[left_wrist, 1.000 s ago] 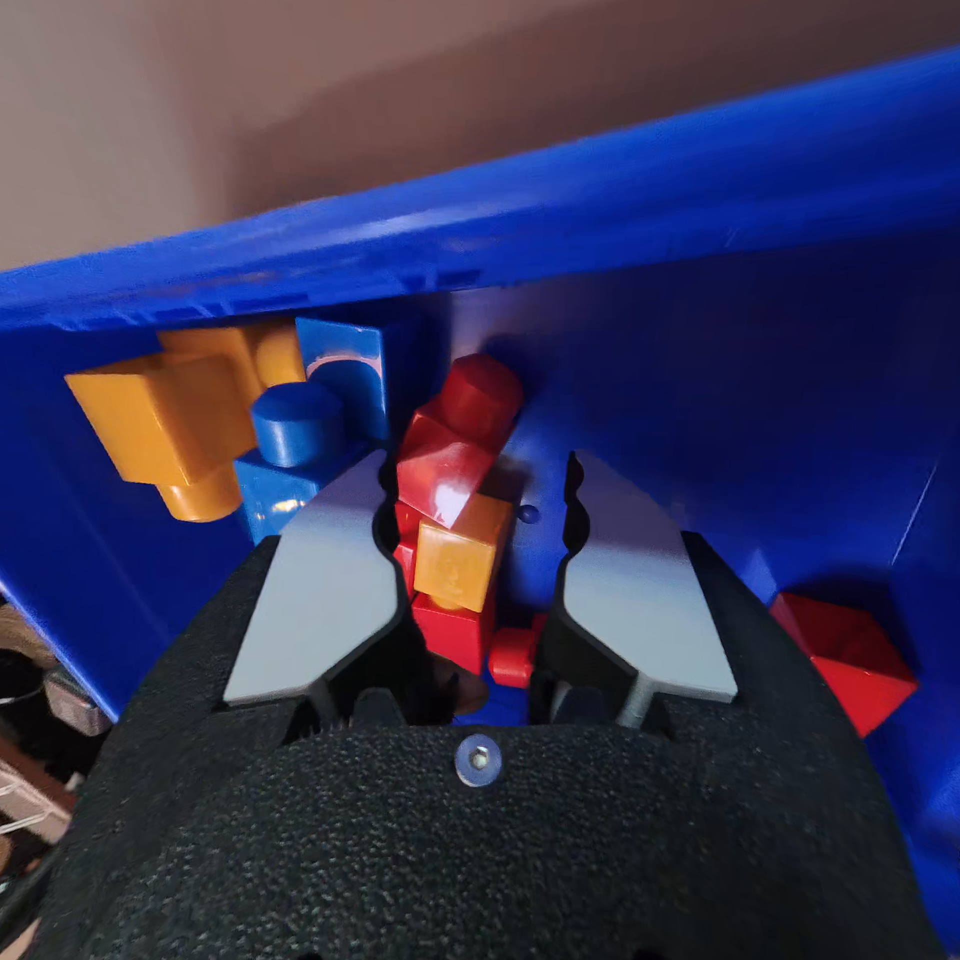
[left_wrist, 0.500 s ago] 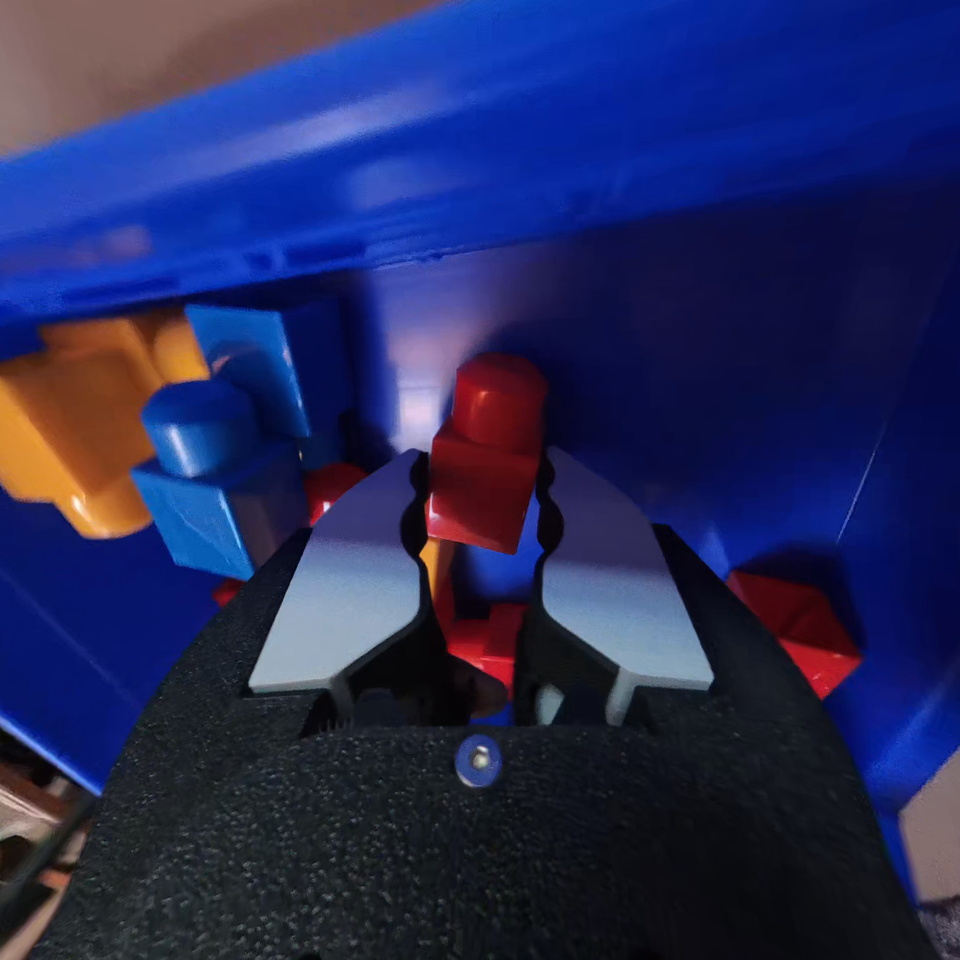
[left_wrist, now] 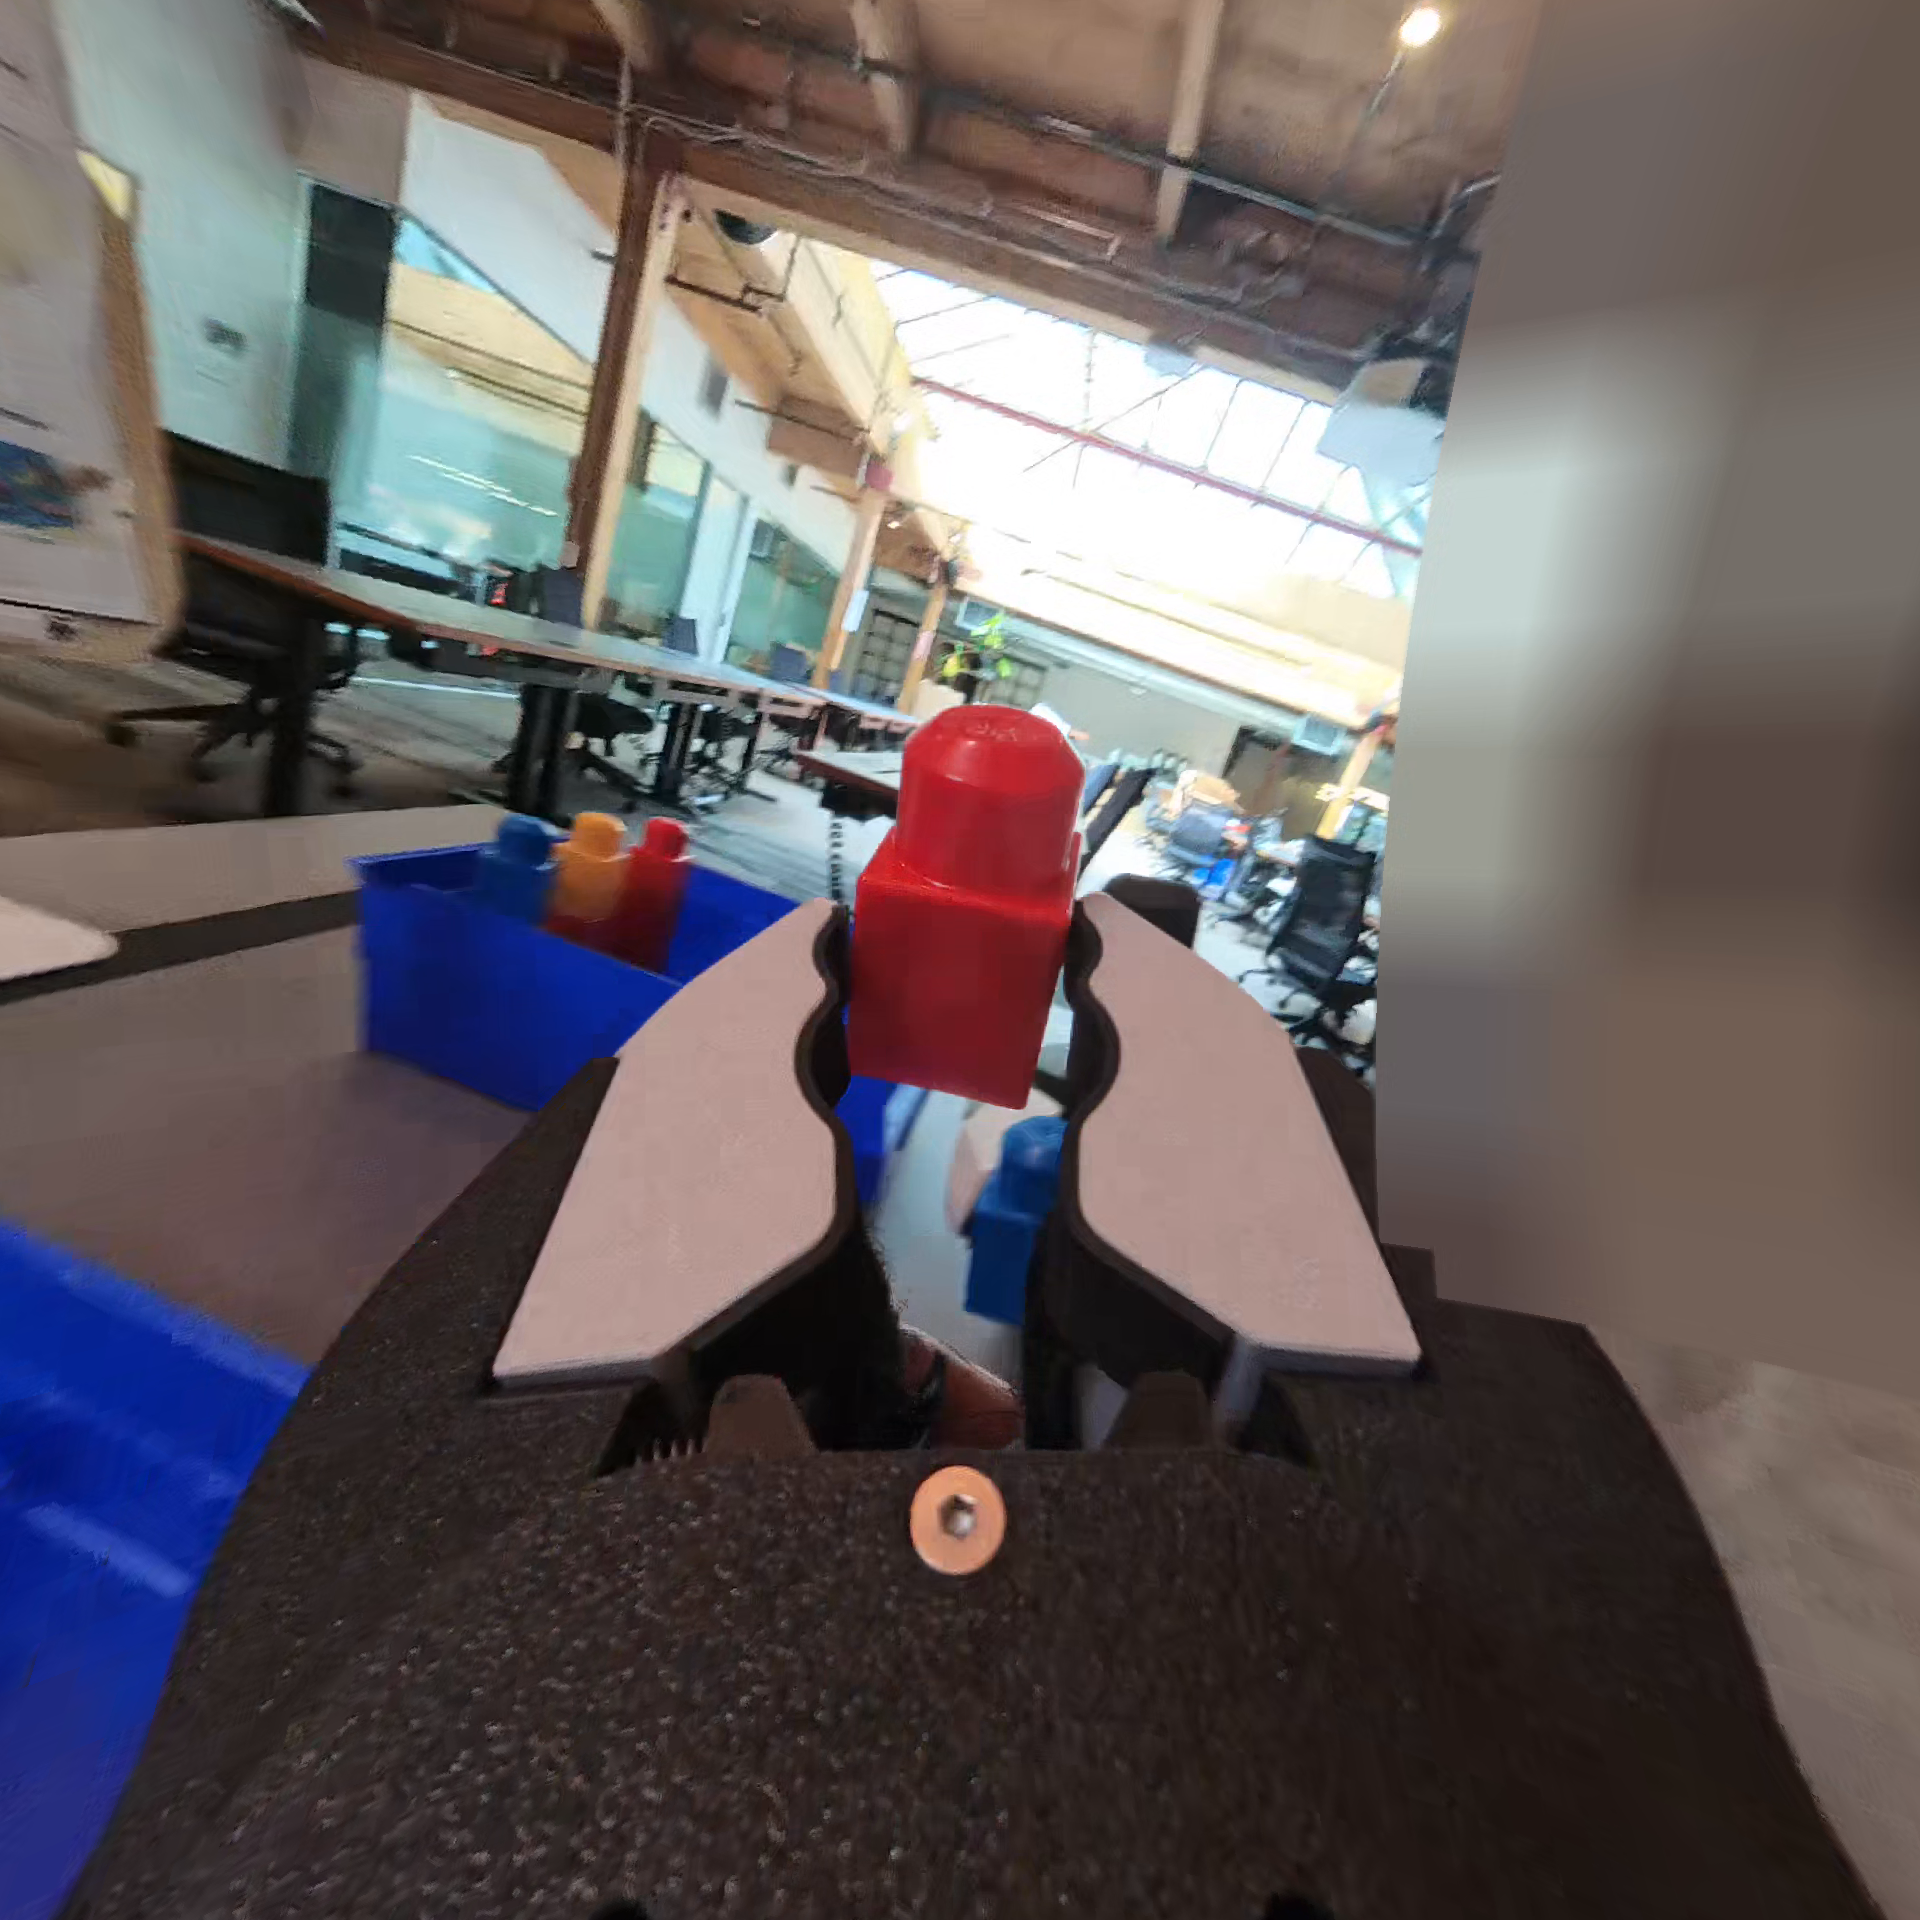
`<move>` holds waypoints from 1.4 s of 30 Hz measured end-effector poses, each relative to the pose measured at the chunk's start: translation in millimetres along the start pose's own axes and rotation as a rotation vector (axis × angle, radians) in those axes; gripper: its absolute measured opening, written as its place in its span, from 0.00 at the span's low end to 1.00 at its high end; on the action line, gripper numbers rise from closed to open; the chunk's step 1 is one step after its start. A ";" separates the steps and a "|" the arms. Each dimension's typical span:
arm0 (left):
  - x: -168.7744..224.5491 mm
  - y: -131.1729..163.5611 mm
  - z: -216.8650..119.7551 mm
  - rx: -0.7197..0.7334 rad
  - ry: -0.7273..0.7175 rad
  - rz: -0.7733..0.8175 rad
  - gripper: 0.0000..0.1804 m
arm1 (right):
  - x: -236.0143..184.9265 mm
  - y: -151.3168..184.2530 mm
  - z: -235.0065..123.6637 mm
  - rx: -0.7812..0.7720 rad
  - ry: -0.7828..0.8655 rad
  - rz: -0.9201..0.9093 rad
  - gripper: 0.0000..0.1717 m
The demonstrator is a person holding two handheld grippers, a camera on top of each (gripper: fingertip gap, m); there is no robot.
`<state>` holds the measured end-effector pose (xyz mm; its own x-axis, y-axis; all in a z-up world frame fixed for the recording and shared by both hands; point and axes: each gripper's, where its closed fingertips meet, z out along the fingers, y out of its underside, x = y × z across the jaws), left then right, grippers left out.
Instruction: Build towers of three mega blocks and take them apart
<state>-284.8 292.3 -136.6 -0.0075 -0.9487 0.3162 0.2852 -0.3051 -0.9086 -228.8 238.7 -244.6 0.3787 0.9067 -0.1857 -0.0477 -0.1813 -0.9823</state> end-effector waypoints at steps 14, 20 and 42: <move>46.6 99.6 46.0 -0.323 0.141 0.095 0.21 | -15.2 -1.8 -4.4 0.005 -0.020 -0.073 0.21; 47.1 101.8 48.7 -0.339 0.160 0.076 0.20 | -13.3 -8.1 -11.4 0.058 -0.014 -0.084 0.21; 51.0 146.9 57.8 -0.441 0.116 0.327 0.23 | -29.0 -26.3 -14.3 0.239 -0.118 -0.064 0.21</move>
<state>-187.9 203.9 -238.3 -0.0982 -0.9951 -0.0105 -0.1371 0.0240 -0.9903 -225.3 211.6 -213.1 0.2783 0.9540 -0.1112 -0.2493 -0.0401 -0.9676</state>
